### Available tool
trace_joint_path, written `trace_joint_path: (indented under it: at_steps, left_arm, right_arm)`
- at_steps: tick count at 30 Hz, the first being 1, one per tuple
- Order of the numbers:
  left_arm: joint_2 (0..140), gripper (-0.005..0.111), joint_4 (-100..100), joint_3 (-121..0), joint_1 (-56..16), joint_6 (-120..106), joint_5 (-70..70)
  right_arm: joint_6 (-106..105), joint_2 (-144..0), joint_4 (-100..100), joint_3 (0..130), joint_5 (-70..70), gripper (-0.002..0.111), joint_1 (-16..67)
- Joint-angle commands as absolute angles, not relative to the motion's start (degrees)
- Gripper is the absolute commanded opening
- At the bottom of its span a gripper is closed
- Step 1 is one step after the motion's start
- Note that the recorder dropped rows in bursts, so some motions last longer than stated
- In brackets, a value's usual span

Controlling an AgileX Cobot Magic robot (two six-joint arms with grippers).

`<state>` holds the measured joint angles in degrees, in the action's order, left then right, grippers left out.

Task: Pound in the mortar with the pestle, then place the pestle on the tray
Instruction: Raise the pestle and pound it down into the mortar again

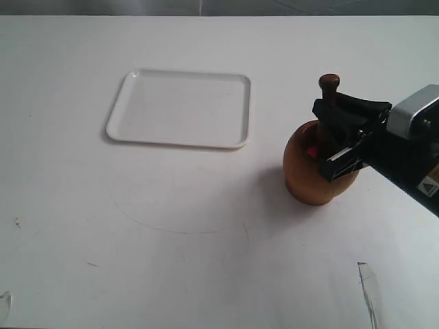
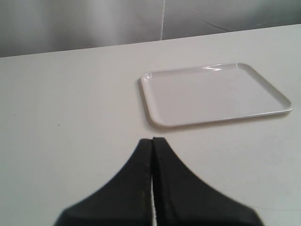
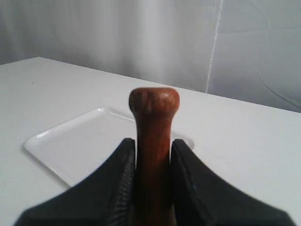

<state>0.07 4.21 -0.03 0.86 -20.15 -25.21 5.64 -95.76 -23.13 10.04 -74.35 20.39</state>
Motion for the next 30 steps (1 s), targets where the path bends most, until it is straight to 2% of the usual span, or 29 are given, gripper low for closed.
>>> trace_joint_path:
  at_steps: [1, 9, 12, 30]
  left_arm:
    - [0.0, 0.0, 3.8, 0.0, 0.4, -19.7, -25.0]
    - [0.0, 0.0, 3.8, 0.0, 0.4, -19.7, -25.0]
    - [0.0, 0.0, 3.8, 0.0, 0.4, -19.7, -25.0]
    - [0.0, 0.0, 3.8, 0.0, 0.4, -19.7, -25.0]
  right_arm:
    - [4.7, -95.8, -23.4, 10.8, -70.0, 0.0, 20.0]
    - [11.4, -71.2, -27.3, 15.3, -70.0, 0.0, 20.0]
    - [11.2, -69.1, -26.5, 15.5, -70.0, 0.0, 20.0]
    - [4.9, -96.1, -28.0, 10.5, -70.0, 0.0, 20.0]
